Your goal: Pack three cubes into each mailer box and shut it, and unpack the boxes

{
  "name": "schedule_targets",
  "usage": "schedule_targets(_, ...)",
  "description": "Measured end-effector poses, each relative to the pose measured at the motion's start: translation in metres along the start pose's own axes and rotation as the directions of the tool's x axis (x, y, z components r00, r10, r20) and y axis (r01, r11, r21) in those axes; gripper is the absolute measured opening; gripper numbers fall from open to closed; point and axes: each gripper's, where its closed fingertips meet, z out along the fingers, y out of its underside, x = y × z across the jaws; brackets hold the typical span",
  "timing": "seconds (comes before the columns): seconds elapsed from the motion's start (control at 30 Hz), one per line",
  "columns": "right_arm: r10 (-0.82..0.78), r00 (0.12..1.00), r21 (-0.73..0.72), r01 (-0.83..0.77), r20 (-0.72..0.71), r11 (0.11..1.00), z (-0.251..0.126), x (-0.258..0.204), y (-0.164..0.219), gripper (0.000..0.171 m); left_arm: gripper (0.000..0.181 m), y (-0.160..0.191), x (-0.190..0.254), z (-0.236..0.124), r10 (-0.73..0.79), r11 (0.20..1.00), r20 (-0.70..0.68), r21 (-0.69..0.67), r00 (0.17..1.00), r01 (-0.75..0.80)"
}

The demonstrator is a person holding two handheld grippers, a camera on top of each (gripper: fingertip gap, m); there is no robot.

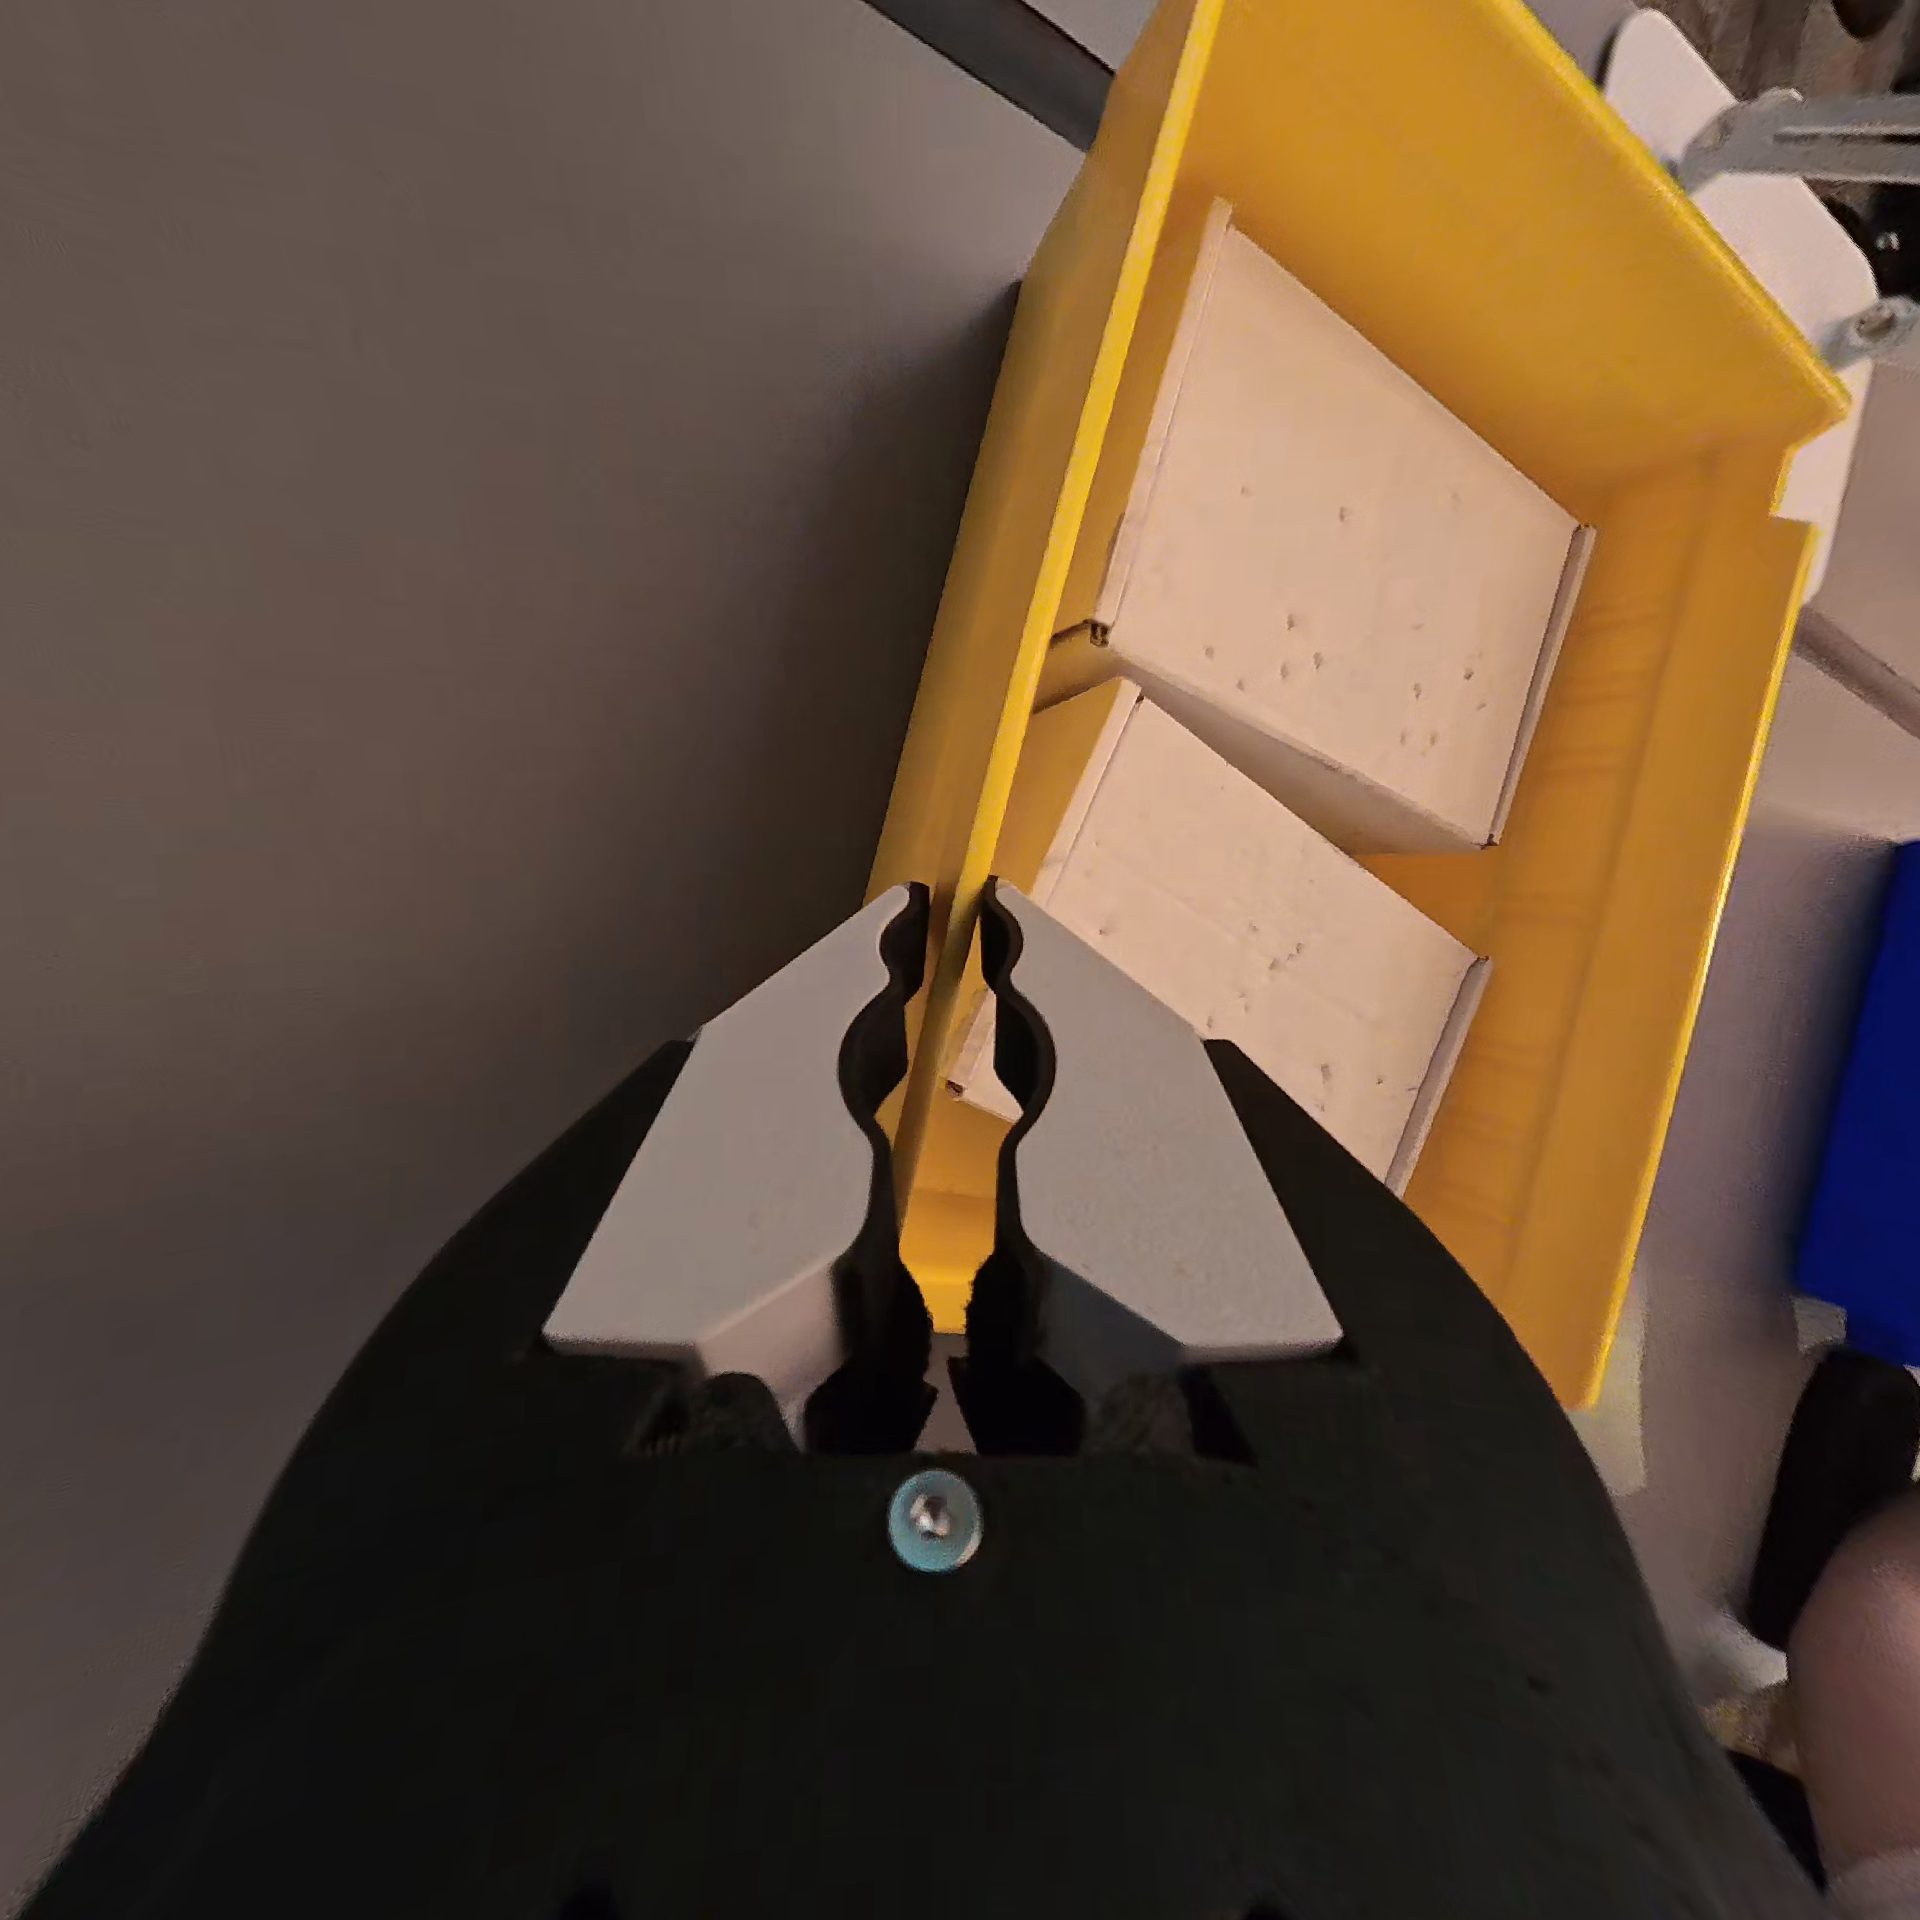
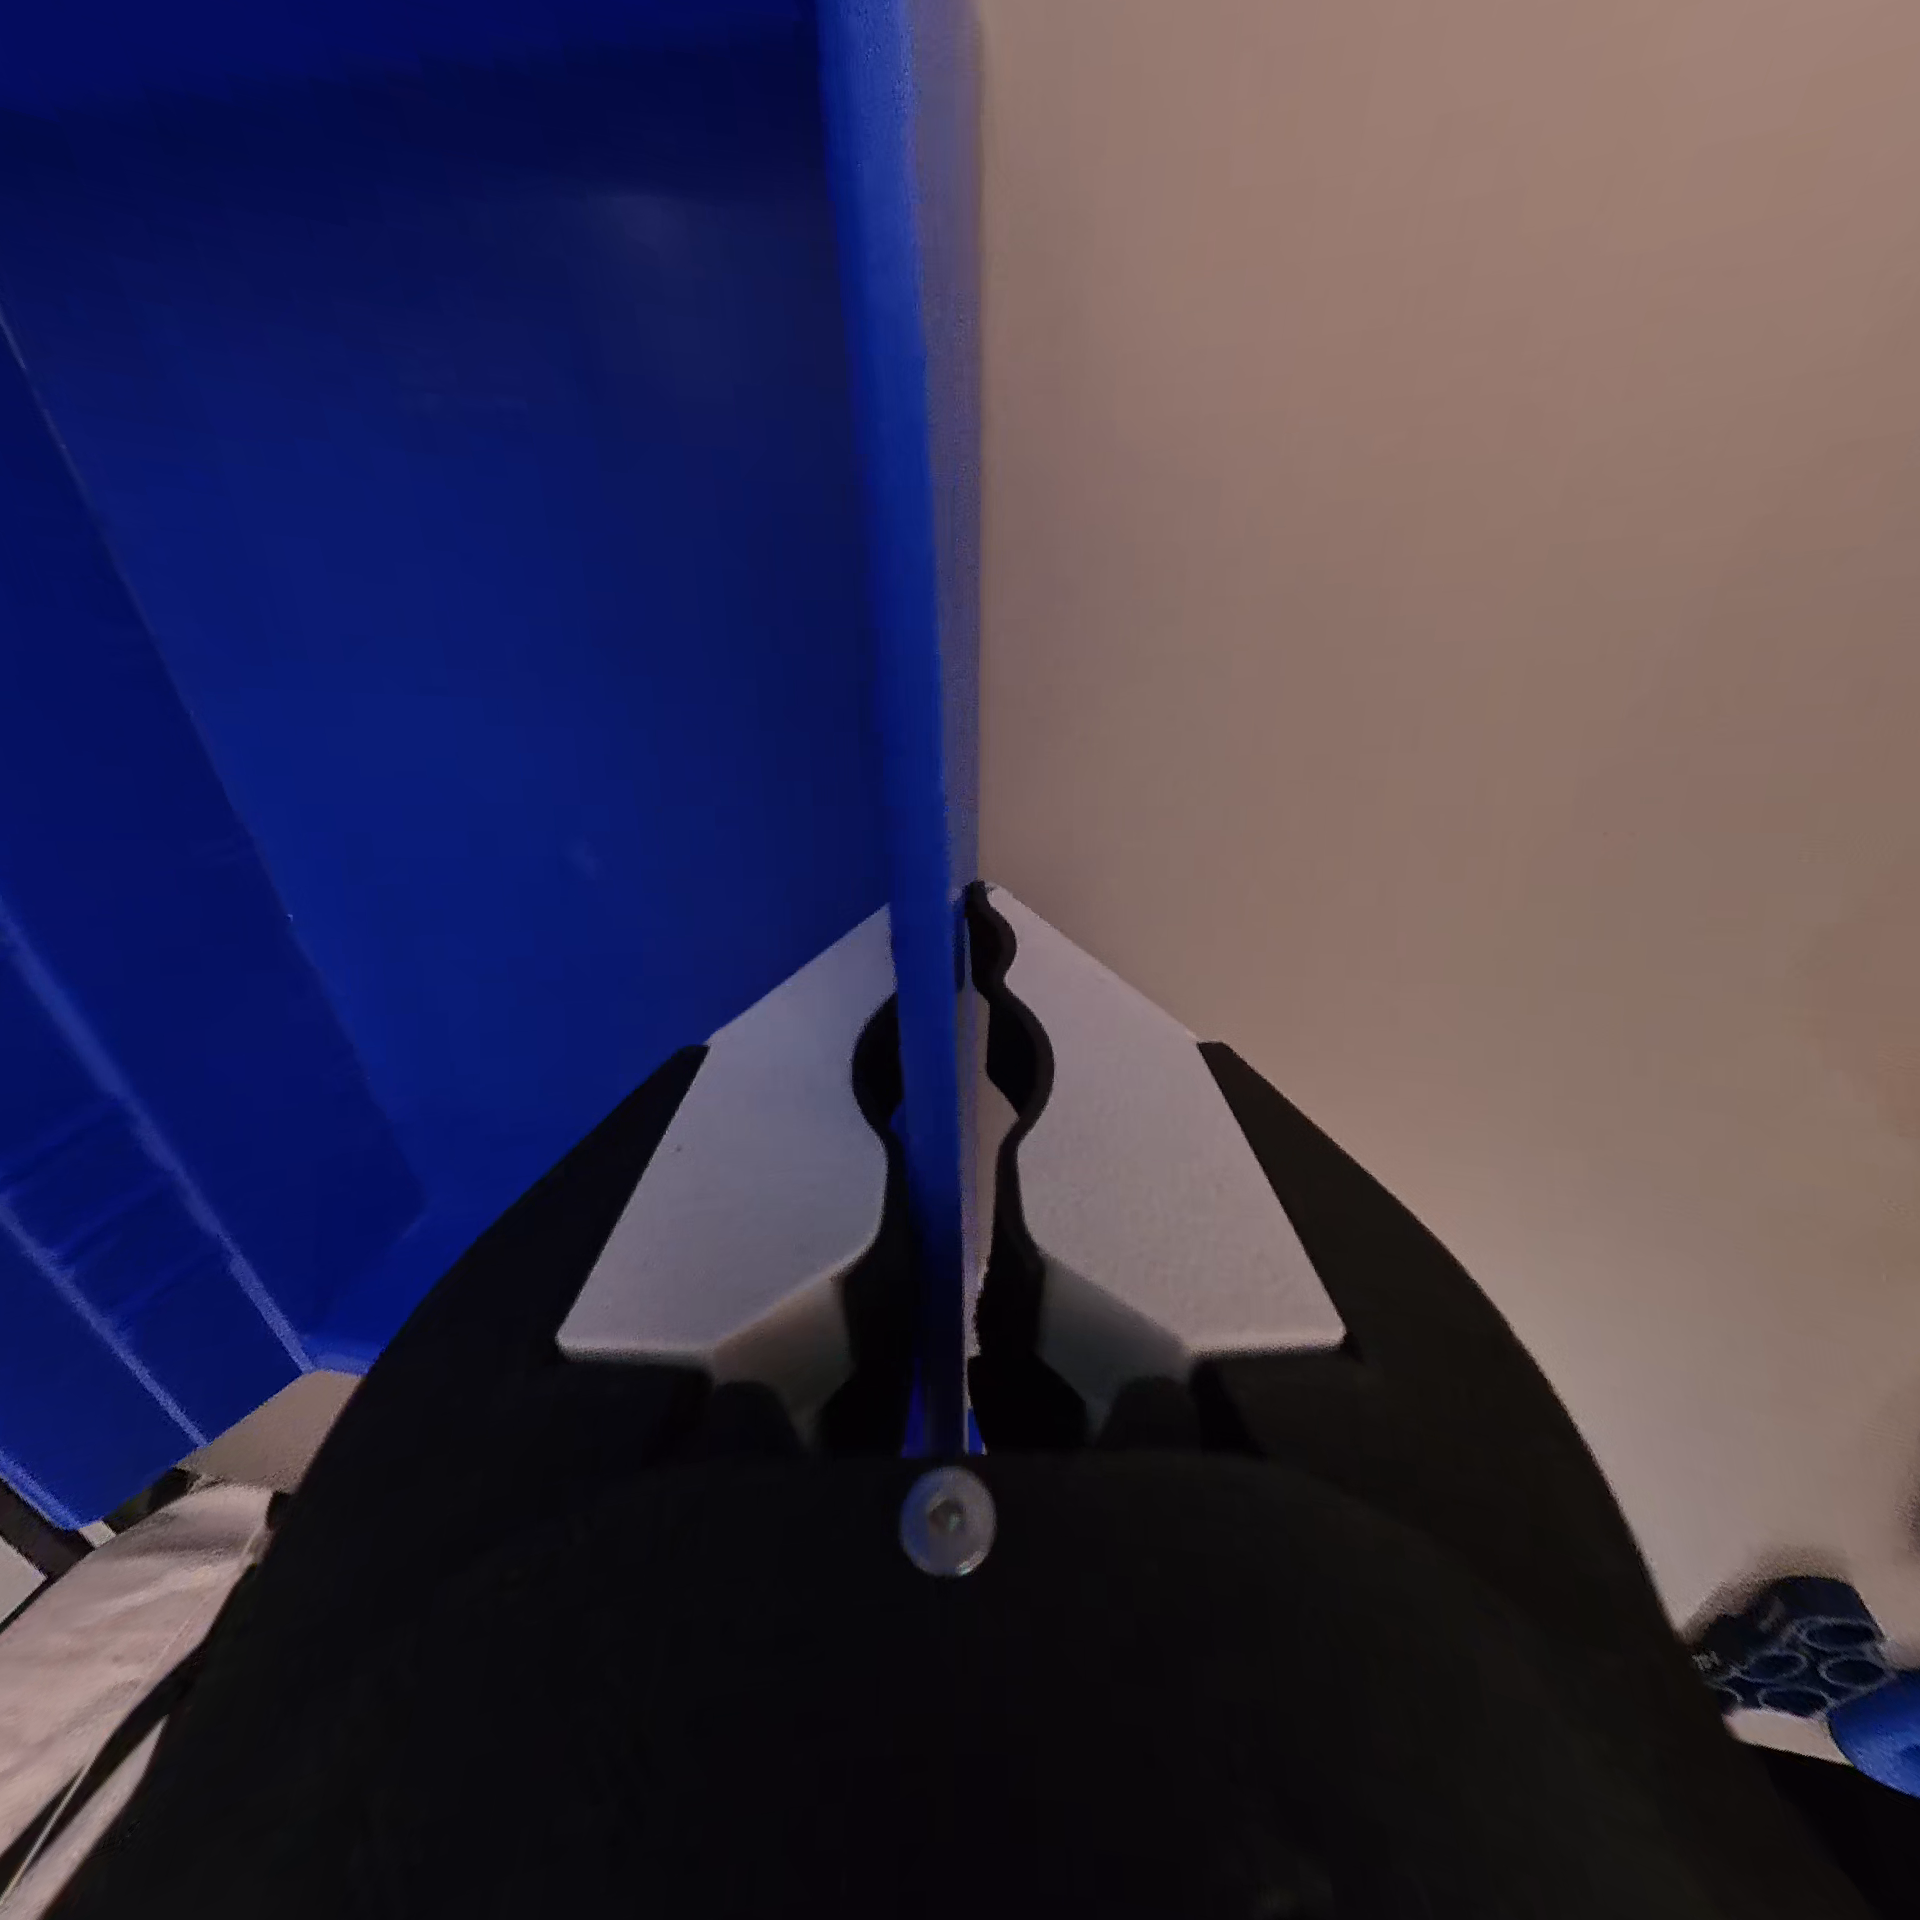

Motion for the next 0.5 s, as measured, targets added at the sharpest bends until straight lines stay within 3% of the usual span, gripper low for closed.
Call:
schedule_targets(0.17,-0.020,1.000,0.002,0.020,-0.001,1.000,0.000,-0.001,0.001,0.005,0.007,0.001,-0.008,-0.005,-0.031,0.999,0.038,0.015,0.999,0.030)
schedule_targets(0.5,-0.021,1.000,-0.003,0.021,0.008,1.000,0.000,-0.002,0.001,0.007,0.005,0.026,0.011,-0.004,0.061,0.990,0.063,-0.132,0.996,-0.053)
